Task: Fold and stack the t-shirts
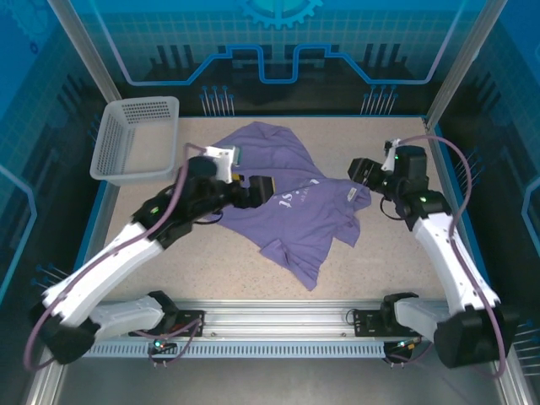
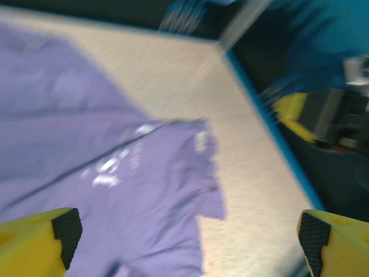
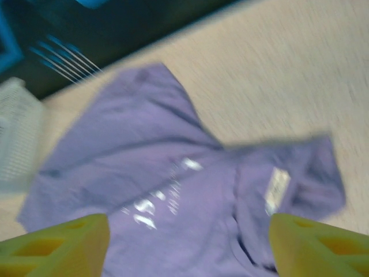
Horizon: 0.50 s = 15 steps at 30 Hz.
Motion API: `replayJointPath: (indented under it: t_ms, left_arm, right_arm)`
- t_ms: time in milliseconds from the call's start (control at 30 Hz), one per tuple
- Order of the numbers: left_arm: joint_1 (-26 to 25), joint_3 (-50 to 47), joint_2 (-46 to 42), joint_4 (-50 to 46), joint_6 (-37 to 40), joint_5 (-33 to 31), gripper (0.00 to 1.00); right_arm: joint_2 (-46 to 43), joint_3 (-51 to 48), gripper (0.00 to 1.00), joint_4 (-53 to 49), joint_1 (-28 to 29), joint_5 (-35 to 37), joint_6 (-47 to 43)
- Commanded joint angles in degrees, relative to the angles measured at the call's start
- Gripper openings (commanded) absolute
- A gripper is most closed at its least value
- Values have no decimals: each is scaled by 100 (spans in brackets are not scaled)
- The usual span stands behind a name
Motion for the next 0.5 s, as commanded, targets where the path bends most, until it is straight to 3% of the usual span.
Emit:
replayJointPath:
  t_ms: [0, 100, 233, 467]
  left_arm:
    - [494, -78, 696, -914, -1062, -638, 96]
    - [1034, -384, 1168, -979, -1671, -654, 97]
    - [1576, -976, 1537, -311, -2280, -353, 99]
    - [1754, -701, 2607, 12, -2360, -419, 99]
  right_arm:
    - [349, -479, 68, -878, 22, 187, 449]
    - [610, -968, 62, -620, 51, 5, 694]
    - [1355, -1049, 65, -393, 91, 91, 776]
    - [2961, -250, 71, 14, 125, 83, 955]
